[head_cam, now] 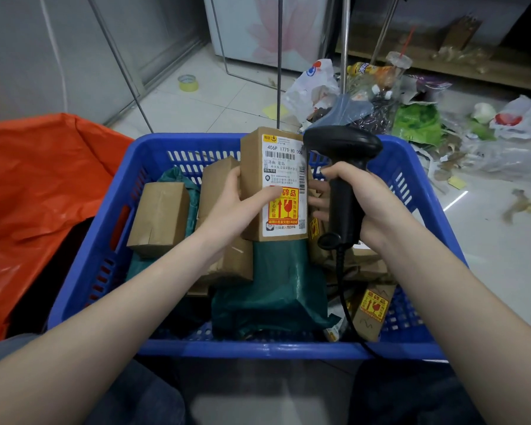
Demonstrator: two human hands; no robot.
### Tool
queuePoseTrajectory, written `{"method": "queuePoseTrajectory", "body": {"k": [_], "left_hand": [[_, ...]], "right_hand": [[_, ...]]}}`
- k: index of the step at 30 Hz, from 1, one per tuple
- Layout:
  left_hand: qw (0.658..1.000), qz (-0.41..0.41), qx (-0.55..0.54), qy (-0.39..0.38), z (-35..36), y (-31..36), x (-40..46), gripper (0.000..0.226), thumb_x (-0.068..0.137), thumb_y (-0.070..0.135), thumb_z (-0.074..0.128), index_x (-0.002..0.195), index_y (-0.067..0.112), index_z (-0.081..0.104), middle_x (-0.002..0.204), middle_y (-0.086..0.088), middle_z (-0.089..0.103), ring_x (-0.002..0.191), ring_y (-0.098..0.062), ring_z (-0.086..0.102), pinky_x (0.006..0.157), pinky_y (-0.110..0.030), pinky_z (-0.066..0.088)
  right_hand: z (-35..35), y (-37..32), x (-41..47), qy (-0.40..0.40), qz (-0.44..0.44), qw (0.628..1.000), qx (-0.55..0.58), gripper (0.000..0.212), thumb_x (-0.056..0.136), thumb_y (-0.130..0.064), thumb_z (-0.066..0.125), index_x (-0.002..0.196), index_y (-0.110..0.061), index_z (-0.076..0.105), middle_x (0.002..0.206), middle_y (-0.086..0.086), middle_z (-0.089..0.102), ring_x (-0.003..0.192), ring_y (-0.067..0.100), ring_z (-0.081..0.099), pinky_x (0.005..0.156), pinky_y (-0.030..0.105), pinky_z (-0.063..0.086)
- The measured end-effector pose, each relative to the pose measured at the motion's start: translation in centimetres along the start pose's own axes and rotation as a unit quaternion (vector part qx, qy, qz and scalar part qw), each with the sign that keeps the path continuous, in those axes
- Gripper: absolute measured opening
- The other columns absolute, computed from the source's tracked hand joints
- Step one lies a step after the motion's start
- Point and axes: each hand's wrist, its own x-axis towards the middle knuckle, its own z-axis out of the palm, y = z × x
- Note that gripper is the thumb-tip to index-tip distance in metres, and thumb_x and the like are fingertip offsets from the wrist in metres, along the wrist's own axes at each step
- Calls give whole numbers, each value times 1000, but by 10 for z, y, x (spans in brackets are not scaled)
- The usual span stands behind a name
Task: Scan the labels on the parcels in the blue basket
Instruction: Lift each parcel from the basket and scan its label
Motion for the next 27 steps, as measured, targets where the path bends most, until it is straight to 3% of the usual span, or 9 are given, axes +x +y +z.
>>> {"method": "queuePoseTrajectory", "body": {"k": [4,7,9,13,19,22,27], "left_hand": [[1000,15,13,4,-3,4,0,64,85,28,67,136,30,28,107,13,61,85,1,62,53,-2,46],[999,24,23,11,-6,7,1,57,83,28,68,123,37,29,120,5,62,94,-6,65,60,-7,52],[999,33,30,15,-7,9,0,58,82,28,70,121,39,28,123,4,60,98,-8,65,63,-10,54],[997,49,44,26,-8,11,0,61,81,31,71,124,41,29,124,5,59,101,-12,66,73,-20,56],[997,53,36,52,-11,11,3,73,74,42,73,134,36,31,125,3,59,105,-18,65,87,-41,56],[996,48,36,71,-13,12,4,83,63,52,72,134,39,32,126,3,59,106,-20,65,87,-44,56],[996,40,34,78,-15,10,7,84,64,50,72,136,37,31,125,3,61,104,-20,66,86,-43,56]], "right_hand": [[2,-2,-2,-17,-1,1000,2,21,84,-20,63,105,-17,62,99,8,77,94,27,73,84,43,56],[2,-5,-4,-19,3,1000,12,22,83,-21,65,104,-17,62,101,6,76,94,23,73,81,42,57],[2,-8,-6,-12,5,1000,21,22,81,-21,67,101,-13,63,95,4,72,87,18,69,71,35,58],[1,-14,-11,-5,4,1000,19,18,80,-20,67,93,-11,59,74,3,59,61,14,57,54,24,50],[-4,-26,-17,-20,22,999,39,15,83,-24,62,87,-9,61,80,6,57,51,13,50,49,22,46],[-6,-29,-19,-40,32,998,21,16,85,-24,61,77,-10,59,77,5,58,48,12,50,46,21,46],[-5,-31,-20,-43,41,998,4,17,83,-24,66,79,-9,59,76,7,62,44,12,53,43,20,47]]}}
